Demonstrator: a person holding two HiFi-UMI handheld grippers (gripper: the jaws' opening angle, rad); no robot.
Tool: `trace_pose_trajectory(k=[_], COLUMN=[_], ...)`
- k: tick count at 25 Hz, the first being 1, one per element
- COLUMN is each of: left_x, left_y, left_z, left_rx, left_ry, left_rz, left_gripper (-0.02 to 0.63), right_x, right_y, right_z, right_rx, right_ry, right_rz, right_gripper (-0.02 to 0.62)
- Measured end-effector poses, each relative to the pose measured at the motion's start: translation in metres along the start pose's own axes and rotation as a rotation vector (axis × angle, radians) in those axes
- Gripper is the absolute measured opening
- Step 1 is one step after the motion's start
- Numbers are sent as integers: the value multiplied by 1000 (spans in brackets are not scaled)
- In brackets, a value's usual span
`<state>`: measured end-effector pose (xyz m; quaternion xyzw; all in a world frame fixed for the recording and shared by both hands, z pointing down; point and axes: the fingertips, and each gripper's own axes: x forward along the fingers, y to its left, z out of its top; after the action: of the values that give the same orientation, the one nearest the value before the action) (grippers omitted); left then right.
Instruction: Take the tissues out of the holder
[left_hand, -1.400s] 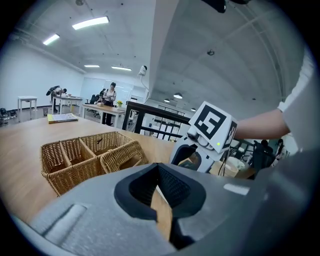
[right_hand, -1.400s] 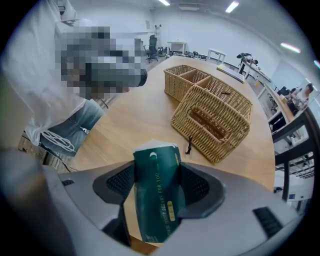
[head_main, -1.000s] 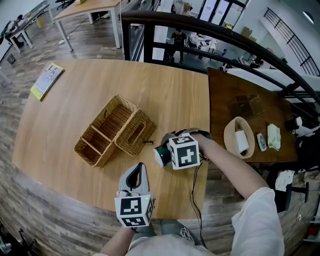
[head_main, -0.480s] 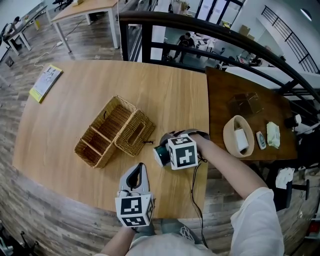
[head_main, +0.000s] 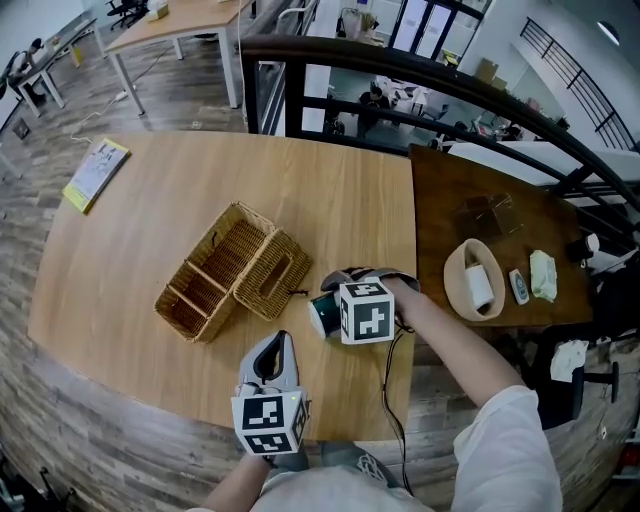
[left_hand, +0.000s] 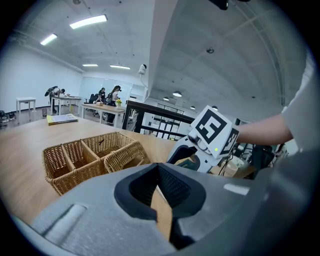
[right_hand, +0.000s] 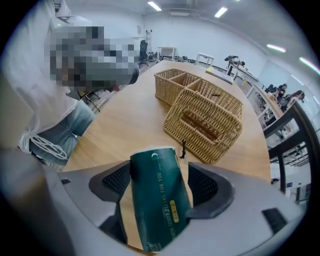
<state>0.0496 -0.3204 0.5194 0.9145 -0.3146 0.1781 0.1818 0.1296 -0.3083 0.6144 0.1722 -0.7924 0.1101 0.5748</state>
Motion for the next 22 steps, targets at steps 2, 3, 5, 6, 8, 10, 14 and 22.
trace_pose_trajectory(k=[2,3,5,6,8,10,14,22], left_x=[-1,-1,-1,-1,-1,0,-1,1], left_y=[-3,-4,-5,-5,-5,-5,-9,-20], left_z=[3,5,10,13,19,24,34,58], left_rx=[6,9,17,21,28,32,46,95], left_ry=[-2,-4,-11,-15,-22,-26,-36,-62], left_rz=[-6,-8,-13,-14,-16,-15,-18,-43], left_gripper=[-14,-14,-14,-14,-14,-14,-14,-14], right_x=[-6,-9,-16,-21,-30,-41,-59,-83], right_y=[0,0,-2,-4,-9,-17,-29,-32], right_z=[4,5,7,7,7,6,0,-6], right_rx=[21,30,45,55,85,132,272,521], right_ry=[-28,-39,-57,-66,-90,-125,-206,-413], right_rz=[-15,-24,-43,-53,-81,-131,-245,-437], right_gripper=[348,348,348,348,348,347,309,227])
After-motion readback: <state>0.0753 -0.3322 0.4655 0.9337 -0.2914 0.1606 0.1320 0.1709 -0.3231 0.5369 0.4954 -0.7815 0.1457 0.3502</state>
